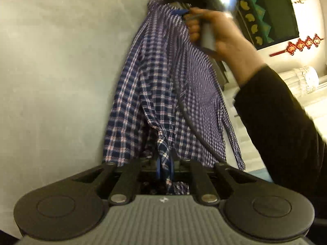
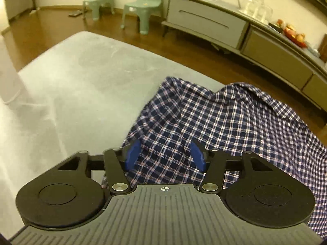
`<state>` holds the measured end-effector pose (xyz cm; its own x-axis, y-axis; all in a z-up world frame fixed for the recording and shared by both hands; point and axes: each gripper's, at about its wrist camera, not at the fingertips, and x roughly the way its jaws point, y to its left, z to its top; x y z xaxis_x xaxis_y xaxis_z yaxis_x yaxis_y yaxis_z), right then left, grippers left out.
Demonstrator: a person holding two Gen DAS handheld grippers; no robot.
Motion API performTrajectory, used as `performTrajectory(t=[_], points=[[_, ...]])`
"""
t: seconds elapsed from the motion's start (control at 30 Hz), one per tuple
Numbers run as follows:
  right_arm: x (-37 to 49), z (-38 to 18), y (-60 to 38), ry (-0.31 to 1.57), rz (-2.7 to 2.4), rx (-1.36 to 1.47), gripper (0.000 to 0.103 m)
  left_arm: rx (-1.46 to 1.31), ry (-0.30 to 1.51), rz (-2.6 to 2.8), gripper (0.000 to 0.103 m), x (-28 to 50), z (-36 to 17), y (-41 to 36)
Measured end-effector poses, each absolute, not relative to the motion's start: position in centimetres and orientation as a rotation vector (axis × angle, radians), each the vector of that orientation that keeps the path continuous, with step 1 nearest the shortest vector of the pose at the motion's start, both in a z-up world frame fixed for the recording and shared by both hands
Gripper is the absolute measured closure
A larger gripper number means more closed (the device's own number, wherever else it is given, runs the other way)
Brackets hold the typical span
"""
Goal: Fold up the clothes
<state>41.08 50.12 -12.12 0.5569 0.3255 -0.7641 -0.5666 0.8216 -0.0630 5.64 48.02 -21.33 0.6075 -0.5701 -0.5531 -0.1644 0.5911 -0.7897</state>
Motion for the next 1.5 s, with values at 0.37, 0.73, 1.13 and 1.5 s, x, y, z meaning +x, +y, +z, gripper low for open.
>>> performTrajectory(t=[0.37,0.73,1.13,1.5], points=[[28.0,-11.8,32.0,0.958,0.522,0.164,0.035,-0.904,0.901,-0.242,0.094,6.7,-20.7,47.6],[26.6,-13.4,33.0,0.934,0.523,0.107,0.103,-0.899,0.860,-0.172,0.087,3.5,-20.8,48.7],[18.8,-10.2,33.3,0.749,0.539,-0.035,0.062,-0.831,0.916,-0.130,0.085,2.4,-19.8,47.5],[16.0,-13.4,30.2,0.826,0.589,-0.232,0.059,-0.595,0.821,-0.140,0.063,-0.3,-15.5,44.2]])
